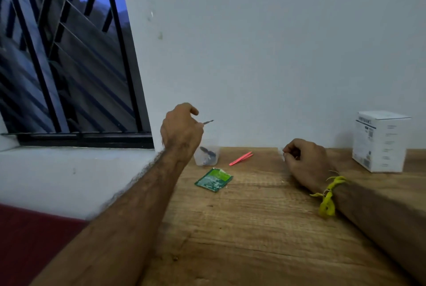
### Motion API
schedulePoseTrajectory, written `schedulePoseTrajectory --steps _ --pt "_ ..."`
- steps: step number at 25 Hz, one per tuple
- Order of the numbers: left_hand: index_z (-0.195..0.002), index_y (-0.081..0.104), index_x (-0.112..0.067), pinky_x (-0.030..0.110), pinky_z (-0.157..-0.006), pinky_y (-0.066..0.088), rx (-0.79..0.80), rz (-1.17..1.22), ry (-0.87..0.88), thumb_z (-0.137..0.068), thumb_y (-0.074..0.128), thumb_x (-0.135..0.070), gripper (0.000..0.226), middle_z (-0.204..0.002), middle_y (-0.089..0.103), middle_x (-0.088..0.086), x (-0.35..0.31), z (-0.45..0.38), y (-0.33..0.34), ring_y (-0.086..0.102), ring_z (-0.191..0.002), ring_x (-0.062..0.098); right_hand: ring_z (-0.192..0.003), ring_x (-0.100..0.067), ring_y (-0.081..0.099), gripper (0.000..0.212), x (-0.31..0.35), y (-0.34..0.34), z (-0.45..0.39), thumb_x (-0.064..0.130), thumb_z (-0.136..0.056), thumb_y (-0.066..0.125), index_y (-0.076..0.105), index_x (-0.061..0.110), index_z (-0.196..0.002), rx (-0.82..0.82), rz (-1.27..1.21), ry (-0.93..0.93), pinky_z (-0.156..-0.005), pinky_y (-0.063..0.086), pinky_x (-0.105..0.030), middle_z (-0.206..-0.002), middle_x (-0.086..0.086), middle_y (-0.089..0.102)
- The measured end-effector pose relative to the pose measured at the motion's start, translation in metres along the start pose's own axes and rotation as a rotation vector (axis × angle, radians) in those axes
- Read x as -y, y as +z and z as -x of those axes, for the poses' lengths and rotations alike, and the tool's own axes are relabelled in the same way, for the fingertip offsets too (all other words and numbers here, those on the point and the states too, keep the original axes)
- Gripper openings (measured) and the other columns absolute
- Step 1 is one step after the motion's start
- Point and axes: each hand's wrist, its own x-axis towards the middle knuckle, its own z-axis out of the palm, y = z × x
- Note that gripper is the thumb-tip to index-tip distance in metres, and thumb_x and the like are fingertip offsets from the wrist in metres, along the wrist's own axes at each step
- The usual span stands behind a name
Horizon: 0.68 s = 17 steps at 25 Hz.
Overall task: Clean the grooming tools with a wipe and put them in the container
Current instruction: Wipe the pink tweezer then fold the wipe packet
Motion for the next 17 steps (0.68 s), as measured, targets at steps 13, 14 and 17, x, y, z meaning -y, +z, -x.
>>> schedulePoseTrajectory --steps 13,14,17 --pt "-0.112 0.07 -0.024 0.041 -0.098 0.043 0.013 -0.137 0.214 -0.089 0.074 -0.026 0.024 -0.107 0.073 -0.003 -0.034 0.007 0.031 0.062 -0.11 0.024 -0.075 -0.014 0.061 0.005 -0.007 0.003 -0.007 0.017 -0.086 0.066 0.068 0.019 -0.082 -0.017 -0.023 -0.041 -0.07 0.046 -0.025 -0.075 0.006 0.067" --pt "-0.108 0.072 -0.022 0.041 -0.095 0.048 0.037 -0.067 0.299 -0.089 0.073 -0.026 0.02 -0.104 0.074 -0.002 -0.04 0.014 0.037 0.064 -0.105 0.023 -0.075 -0.014 0.061 0.005 -0.007 0.002 -0.007 0.016 -0.086 0.065 0.067 0.019 -0.082 -0.022 -0.024 -0.042 -0.069 0.044 -0.024 -0.076 0.006 0.067" --pt "-0.101 0.074 -0.014 0.039 -0.089 0.055 0.303 -0.048 0.273 -0.09 0.073 -0.026 0.016 -0.101 0.074 0.004 -0.052 0.037 0.064 0.067 -0.099 0.024 -0.077 -0.014 0.061 0.005 -0.007 0.0 -0.006 0.016 -0.087 0.064 0.067 0.018 -0.083 -0.027 -0.023 -0.039 -0.068 0.042 -0.023 -0.078 0.005 0.067"
